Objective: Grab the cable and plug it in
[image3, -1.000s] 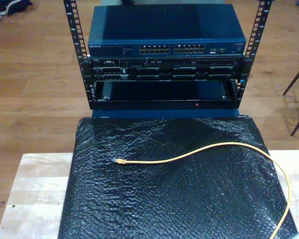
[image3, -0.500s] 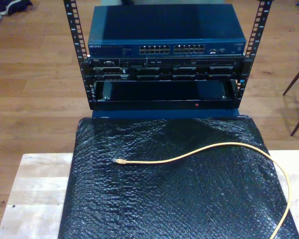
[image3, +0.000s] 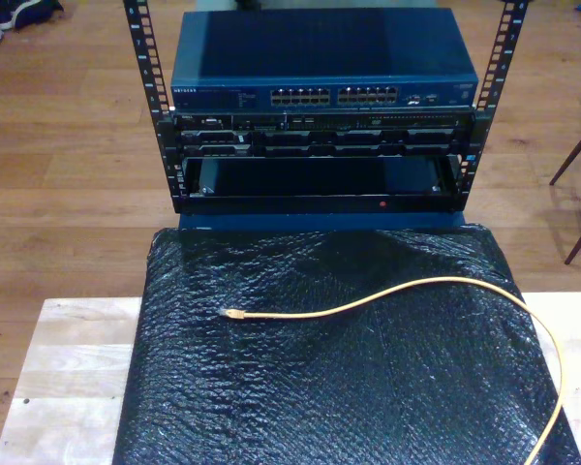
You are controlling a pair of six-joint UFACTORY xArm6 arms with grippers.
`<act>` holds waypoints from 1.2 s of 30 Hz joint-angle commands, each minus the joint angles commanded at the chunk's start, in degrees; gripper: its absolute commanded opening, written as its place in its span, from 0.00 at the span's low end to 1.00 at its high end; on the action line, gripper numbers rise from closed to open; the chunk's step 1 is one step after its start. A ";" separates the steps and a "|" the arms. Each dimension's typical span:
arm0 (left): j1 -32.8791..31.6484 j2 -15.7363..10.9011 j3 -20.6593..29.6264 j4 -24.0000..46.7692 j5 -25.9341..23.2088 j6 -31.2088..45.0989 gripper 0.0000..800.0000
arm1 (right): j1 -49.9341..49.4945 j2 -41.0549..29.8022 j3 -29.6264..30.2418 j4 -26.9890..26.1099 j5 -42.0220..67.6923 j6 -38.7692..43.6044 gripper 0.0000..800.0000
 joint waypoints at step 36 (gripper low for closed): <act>-15.38 5.36 -1.58 -7.12 0.00 -16.62 1.00 | 28.13 3.96 -0.62 10.99 -7.56 15.38 0.99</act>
